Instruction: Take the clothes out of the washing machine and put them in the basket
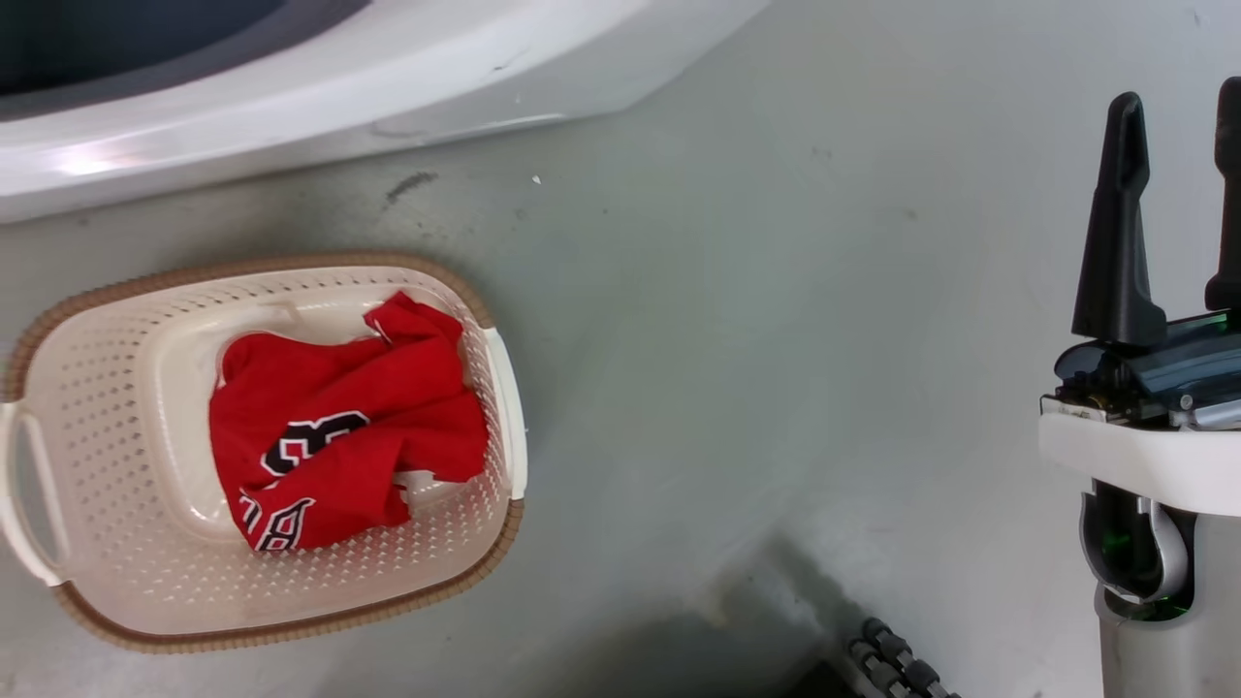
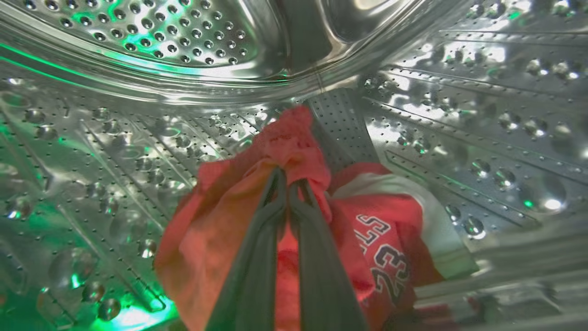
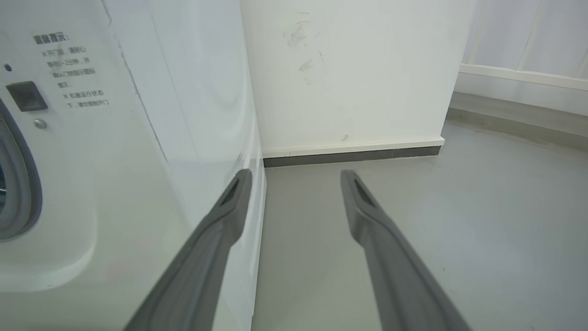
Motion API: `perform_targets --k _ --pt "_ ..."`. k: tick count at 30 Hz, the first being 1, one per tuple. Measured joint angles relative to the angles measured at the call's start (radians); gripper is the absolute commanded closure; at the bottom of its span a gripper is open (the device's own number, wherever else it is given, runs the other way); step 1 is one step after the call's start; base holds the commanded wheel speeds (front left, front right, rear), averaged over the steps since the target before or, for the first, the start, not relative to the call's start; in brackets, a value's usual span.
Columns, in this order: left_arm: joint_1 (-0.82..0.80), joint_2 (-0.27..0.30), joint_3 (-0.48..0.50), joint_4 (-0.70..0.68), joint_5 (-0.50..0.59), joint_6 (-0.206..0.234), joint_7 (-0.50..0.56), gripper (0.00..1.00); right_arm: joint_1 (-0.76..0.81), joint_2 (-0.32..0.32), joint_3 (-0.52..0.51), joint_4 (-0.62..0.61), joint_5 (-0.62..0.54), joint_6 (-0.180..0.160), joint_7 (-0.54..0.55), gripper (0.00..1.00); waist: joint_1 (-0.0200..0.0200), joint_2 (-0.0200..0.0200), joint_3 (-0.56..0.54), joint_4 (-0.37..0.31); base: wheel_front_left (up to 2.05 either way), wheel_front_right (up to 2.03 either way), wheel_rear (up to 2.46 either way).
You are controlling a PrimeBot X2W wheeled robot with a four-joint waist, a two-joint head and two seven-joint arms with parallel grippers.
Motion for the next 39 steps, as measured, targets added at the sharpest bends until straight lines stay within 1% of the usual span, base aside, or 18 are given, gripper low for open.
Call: perform_targets --k 7,13,15,20,23,26,30,32,39 --pt "0.135 -0.024 -0.056 -0.018 -0.065 0.000 -0.125 1.00 0.022 0.000 0.006 0.016 -0.025 0.000 0.000 0.00 0.0000 0.0000 -0.082 0.033 0.00 0.00 0.00" --pt "0.296 -0.056 -0.102 -0.041 -0.134 0.000 -0.235 1.00 0.062 0.000 0.013 0.037 -0.045 0.000 0.000 0.00 -0.0001 0.0000 -0.169 0.063 0.00 0.00 0.00" --pt "0.346 -0.068 -0.112 -0.046 -0.164 0.000 -0.259 1.00 0.076 0.000 0.008 0.044 -0.053 0.000 0.000 0.00 -0.0001 0.0000 -0.199 0.074 0.00 0.00 0.00" --pt "0.451 -0.107 -0.158 -0.076 -0.198 0.000 -0.325 1.00 0.110 0.001 0.015 0.061 -0.078 0.000 0.000 0.00 -0.0001 0.0000 -0.275 0.109 0.00 0.00 0.00" --pt "0.507 -0.120 -0.177 -0.104 -0.213 0.000 -0.359 1.00 0.138 0.000 0.015 0.074 -0.090 0.000 0.000 0.00 -0.0002 0.0000 -0.325 0.129 0.00 0.00 0.00" --pt "0.570 -0.121 -0.192 -0.137 -0.219 0.000 -0.380 1.00 0.165 0.000 0.017 0.083 -0.096 0.000 0.000 0.00 -0.0003 0.0000 -0.378 0.146 0.00 0.00 0.00" --pt "0.655 -0.126 -0.192 -0.203 -0.220 0.000 -0.390 1.00 0.206 0.000 0.016 0.092 -0.103 0.000 0.000 0.00 -0.0003 0.0000 -0.448 0.168 0.00 0.00 0.00" --pt "0.700 -0.125 -0.186 -0.249 -0.219 0.012 -0.391 1.00 0.222 0.000 0.019 0.097 -0.107 0.000 0.000 0.00 -0.0003 0.0000 -0.480 0.178 0.00 0.00 0.00" --pt "0.897 -0.108 -0.166 -0.476 -0.191 0.063 -0.393 1.00 0.265 0.000 0.028 0.109 -0.112 0.000 0.000 0.00 -0.0003 0.0000 -0.577 0.207 0.00 0.00 0.00"
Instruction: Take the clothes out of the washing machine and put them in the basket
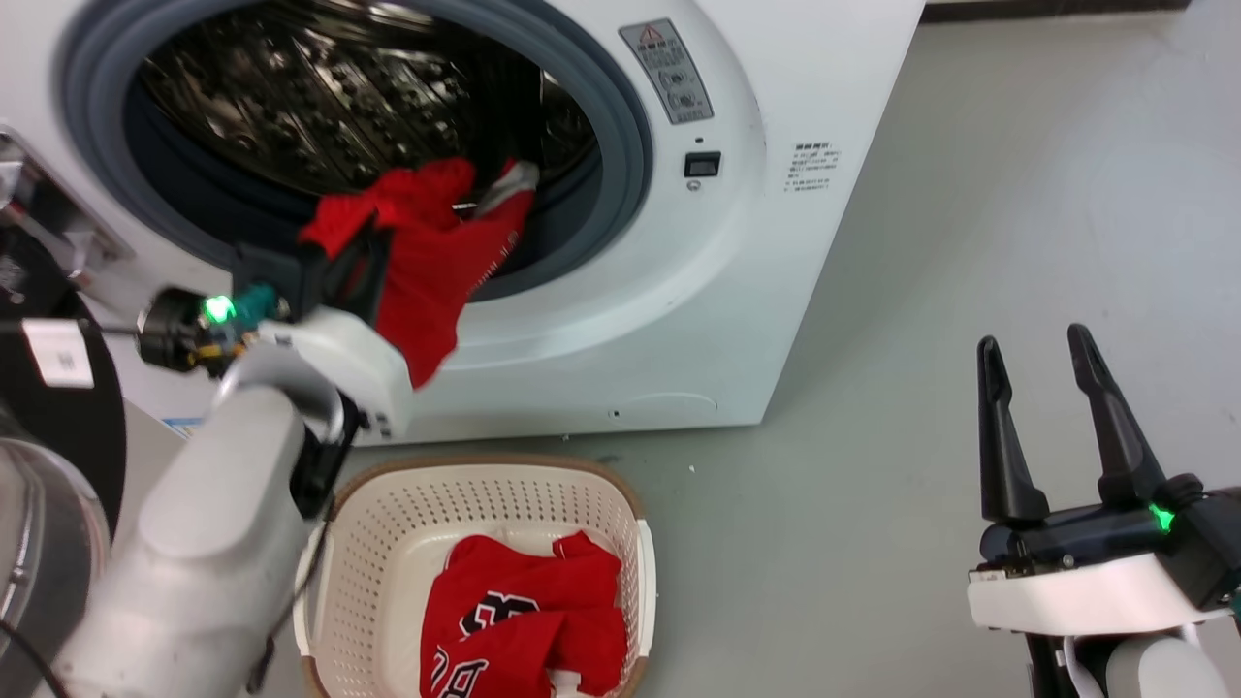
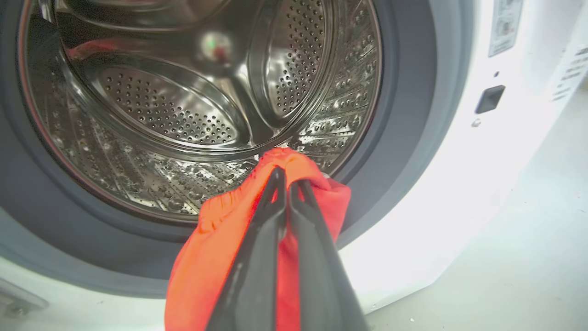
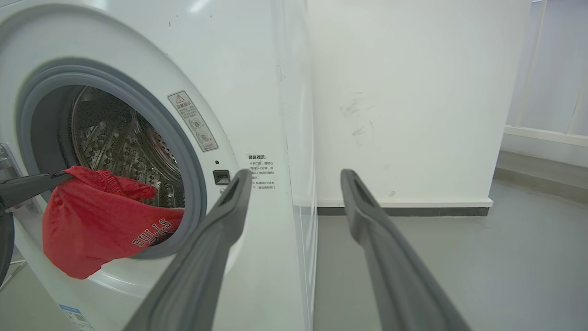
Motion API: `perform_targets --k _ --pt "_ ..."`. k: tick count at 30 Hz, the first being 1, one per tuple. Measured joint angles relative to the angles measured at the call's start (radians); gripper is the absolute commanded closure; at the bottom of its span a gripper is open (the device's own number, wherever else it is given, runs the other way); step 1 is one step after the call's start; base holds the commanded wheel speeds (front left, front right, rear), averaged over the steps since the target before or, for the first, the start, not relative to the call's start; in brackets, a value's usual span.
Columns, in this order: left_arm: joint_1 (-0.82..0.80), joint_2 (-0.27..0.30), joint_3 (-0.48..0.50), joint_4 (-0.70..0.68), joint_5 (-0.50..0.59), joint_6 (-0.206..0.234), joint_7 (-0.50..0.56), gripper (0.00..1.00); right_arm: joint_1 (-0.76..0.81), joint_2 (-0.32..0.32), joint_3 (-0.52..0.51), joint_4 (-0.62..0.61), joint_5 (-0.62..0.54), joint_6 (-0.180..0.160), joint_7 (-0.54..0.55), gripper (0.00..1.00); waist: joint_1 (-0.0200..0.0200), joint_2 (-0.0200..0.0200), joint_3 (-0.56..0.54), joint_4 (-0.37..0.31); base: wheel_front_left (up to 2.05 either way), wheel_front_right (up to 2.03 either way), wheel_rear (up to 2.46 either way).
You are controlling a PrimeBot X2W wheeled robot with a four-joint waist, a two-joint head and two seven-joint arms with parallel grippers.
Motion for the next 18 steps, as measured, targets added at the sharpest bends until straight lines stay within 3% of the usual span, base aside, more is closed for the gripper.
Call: perform_targets --k 6,18 --pt "0.156 0.027 0.002 -0.169 -0.001 0.034 0.000 1.00 0.036 0.000 0.006 0.007 -0.002 0.000 0.000 0.00 0.0000 0.0000 -0.067 0.017 0.00 0.00 0.00" --pt "0.419 0.122 -0.016 -0.561 0.002 0.150 0.075 1.00 0.084 0.000 -0.002 0.013 -0.002 0.000 0.000 0.00 0.0001 0.0000 -0.141 0.048 0.00 0.00 0.00"
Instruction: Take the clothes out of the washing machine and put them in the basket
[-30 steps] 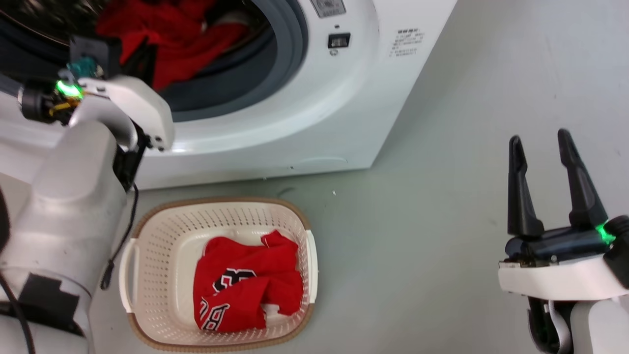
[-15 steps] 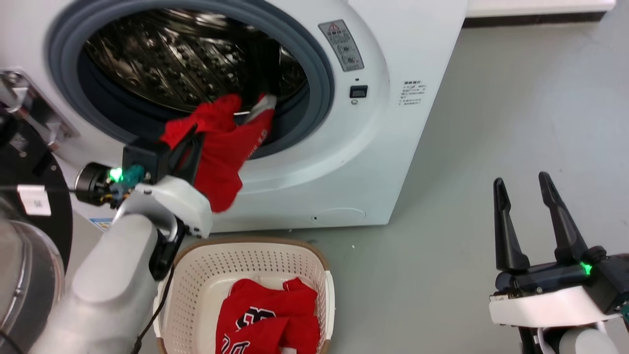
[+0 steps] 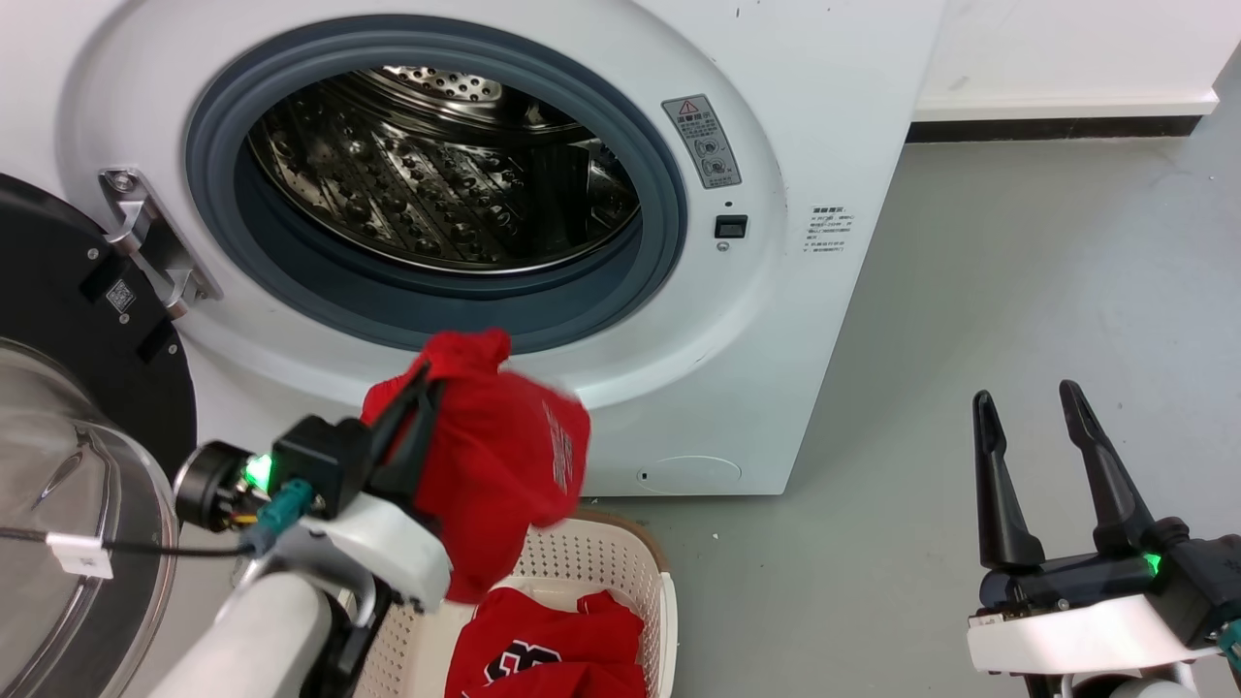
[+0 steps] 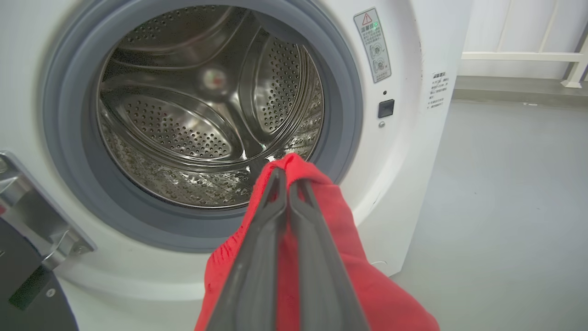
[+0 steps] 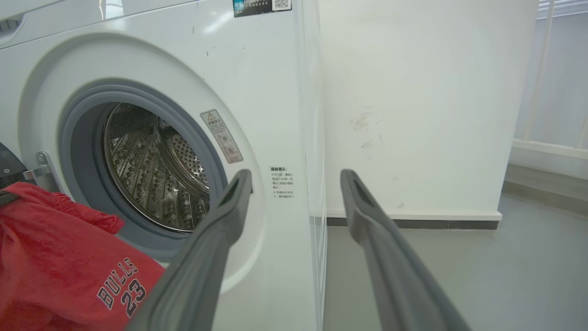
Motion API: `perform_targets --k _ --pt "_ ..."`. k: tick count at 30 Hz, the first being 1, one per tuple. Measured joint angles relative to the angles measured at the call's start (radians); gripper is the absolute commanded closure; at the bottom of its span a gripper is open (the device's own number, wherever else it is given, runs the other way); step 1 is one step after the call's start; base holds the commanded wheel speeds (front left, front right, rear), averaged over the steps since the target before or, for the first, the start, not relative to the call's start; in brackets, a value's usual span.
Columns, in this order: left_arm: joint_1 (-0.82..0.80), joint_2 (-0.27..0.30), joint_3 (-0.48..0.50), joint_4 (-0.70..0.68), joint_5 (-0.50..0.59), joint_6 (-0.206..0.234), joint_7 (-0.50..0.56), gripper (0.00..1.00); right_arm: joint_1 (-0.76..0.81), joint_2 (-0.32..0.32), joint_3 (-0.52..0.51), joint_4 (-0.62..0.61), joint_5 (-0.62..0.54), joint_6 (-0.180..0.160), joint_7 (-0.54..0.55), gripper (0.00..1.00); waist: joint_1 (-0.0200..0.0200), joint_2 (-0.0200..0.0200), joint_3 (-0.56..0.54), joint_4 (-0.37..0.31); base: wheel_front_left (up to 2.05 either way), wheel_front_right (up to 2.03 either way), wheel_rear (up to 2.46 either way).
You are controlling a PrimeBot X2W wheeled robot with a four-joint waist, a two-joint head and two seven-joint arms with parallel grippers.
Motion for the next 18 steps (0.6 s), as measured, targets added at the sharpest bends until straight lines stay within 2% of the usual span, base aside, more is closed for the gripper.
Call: perform_targets --k 5,8,14,18 --pt "0.075 0.018 -0.019 -0.110 0.001 0.027 0.035 1.00 0.001 0.000 -0.005 0.000 -0.006 0.000 0.000 0.00 0.0000 0.0000 0.004 0.007 0.00 0.00 0.00" --pt "0.100 0.019 -0.026 -0.129 -0.010 0.032 0.050 1.00 0.001 0.000 -0.004 -0.002 -0.006 0.000 0.000 0.00 0.0000 0.0000 0.017 0.008 0.00 0.00 0.00" --pt "0.116 0.011 -0.035 -0.095 -0.021 0.033 0.039 1.00 -0.031 0.000 0.002 -0.011 -0.013 0.000 0.000 0.00 0.0002 0.0000 0.066 -0.006 0.00 0.00 0.00" --pt "0.111 -0.016 -0.045 -0.014 -0.033 0.012 0.022 1.00 -0.063 0.000 -0.001 -0.019 -0.018 0.000 0.000 0.00 0.0003 0.0000 0.116 -0.019 0.00 0.00 0.00"
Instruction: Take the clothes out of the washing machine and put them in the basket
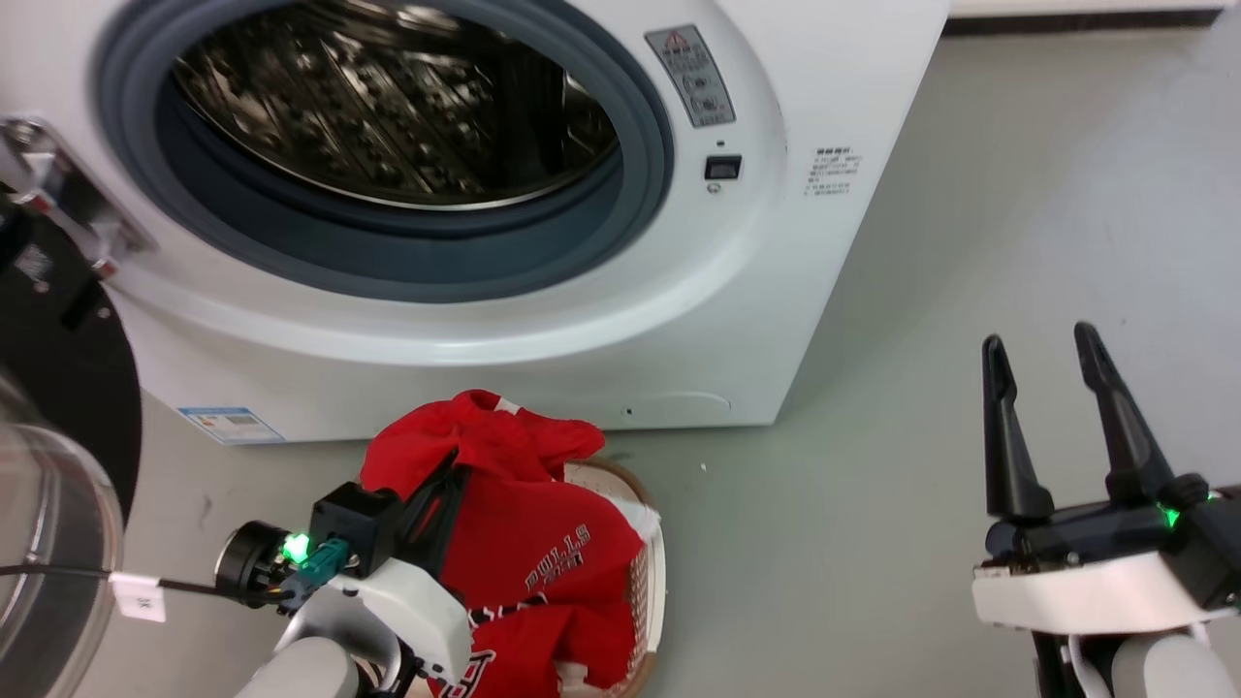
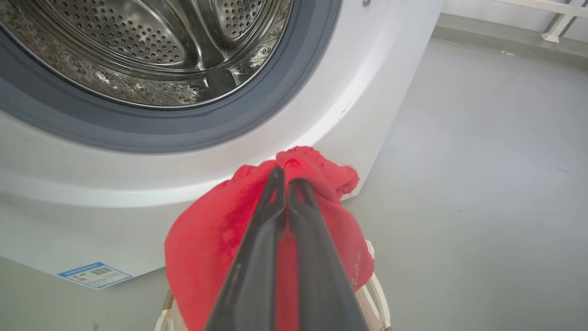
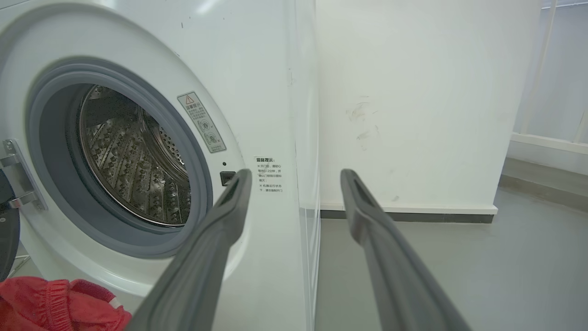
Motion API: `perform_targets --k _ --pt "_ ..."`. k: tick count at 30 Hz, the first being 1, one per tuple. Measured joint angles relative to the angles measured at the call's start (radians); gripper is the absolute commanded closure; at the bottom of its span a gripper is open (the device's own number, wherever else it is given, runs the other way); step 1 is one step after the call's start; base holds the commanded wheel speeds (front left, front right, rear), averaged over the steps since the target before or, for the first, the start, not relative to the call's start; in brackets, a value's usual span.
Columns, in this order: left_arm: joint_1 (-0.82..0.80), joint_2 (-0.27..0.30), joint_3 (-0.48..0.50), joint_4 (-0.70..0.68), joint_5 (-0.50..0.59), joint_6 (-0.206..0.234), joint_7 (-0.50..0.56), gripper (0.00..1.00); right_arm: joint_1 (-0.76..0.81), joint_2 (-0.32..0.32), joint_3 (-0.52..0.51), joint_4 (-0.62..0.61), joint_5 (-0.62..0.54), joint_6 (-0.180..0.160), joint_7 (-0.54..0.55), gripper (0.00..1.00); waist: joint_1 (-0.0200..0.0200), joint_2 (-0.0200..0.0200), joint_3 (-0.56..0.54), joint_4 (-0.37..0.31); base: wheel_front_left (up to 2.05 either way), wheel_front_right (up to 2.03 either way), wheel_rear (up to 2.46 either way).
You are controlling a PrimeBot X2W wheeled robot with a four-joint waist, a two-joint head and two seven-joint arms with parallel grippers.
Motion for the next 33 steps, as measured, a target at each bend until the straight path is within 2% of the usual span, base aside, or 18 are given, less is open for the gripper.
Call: perform_targets --k 8,18,24,33 --pt "-0.061 -0.086 -0.002 0.273 -0.060 -0.072 -0.045 1.00 -0.068 0.000 -0.012 -0.020 -0.009 0.000 0.000 0.00 0.0001 0.0000 0.120 -0.031 0.00 0.00 0.00" --pt "-0.232 -0.184 -0.029 0.662 -0.038 -0.150 -0.083 1.00 -0.151 0.000 -0.025 -0.051 -0.014 0.000 0.000 0.00 0.0002 0.0000 0.285 -0.057 0.00 0.00 0.00" --pt "-0.353 -0.233 -0.046 0.840 -0.007 -0.173 -0.094 1.00 -0.201 0.000 -0.038 -0.073 -0.017 0.000 0.000 0.00 0.0001 0.0000 0.393 -0.062 0.00 0.00 0.00" --pt "-0.519 -0.271 -0.083 1.022 0.047 -0.184 -0.096 1.00 -0.266 0.000 -0.056 -0.114 -0.023 0.000 0.000 0.00 0.0002 0.0000 0.556 -0.061 0.00 0.00 0.00"
